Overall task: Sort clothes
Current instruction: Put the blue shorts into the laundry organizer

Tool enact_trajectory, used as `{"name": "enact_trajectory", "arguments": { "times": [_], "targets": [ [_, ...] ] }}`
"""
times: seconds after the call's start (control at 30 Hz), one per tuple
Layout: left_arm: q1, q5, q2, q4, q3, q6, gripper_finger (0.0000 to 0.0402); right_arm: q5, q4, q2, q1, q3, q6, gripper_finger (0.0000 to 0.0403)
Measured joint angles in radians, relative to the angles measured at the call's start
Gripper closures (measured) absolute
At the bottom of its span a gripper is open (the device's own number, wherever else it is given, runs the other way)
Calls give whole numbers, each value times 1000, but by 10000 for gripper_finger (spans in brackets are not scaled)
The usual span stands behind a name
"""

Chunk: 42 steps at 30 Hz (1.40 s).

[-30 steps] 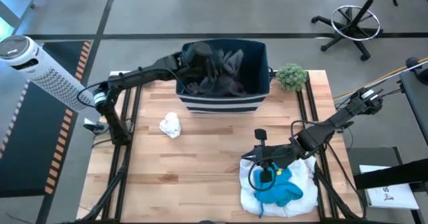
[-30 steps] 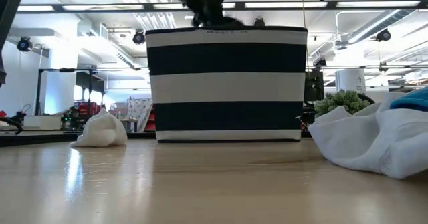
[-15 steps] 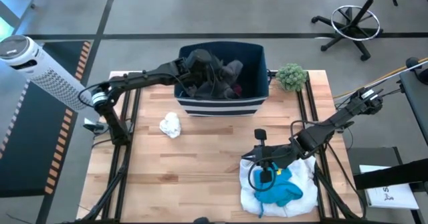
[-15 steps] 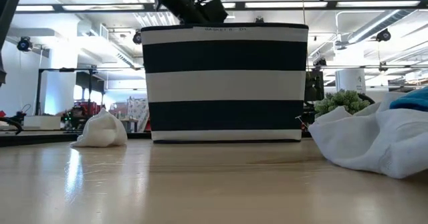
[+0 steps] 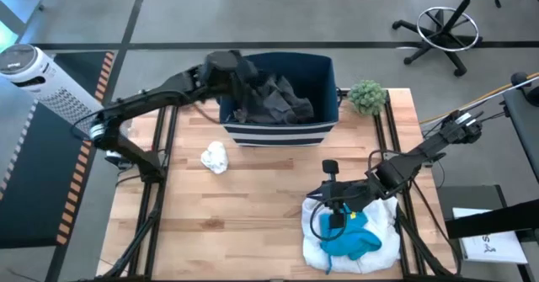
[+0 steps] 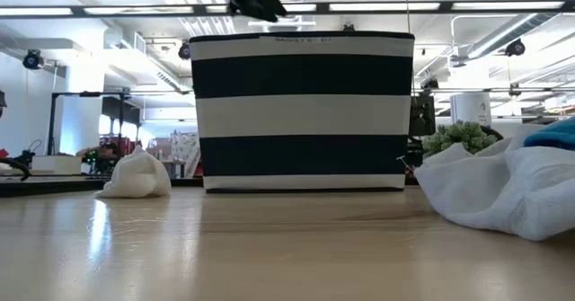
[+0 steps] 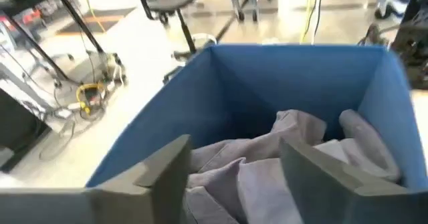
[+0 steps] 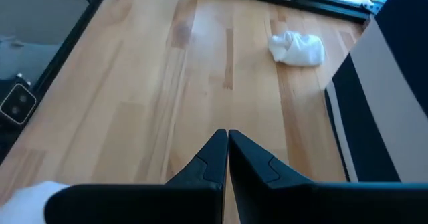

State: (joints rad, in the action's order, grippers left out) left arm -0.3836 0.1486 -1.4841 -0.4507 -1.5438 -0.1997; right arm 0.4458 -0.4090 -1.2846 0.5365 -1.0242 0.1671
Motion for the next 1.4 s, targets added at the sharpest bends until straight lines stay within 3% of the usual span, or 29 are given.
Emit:
{"name": "enact_trajectory", "arguments": {
  "times": [0.27,0.37,0.6,0.87,1.13,1.4],
  "targets": [
    [83,0,271,190,324,23,344,-10,-106,0,0,48,109,403],
    [125,0,371,235,445,74,391,-60,-146,0,0,59,159,403],
    [254,-1,560,304,633,104,397,-221,-182,0,46,96,197,403],
    [425,0,658,420,791,100,401,-353,-224,0,153,97,408,390],
    [560,-51,641,766,994,122,392,-357,-273,-10,212,97,594,270],
    [606,-63,574,806,1034,163,389,-349,-348,-81,212,97,617,149]
  ]
}}
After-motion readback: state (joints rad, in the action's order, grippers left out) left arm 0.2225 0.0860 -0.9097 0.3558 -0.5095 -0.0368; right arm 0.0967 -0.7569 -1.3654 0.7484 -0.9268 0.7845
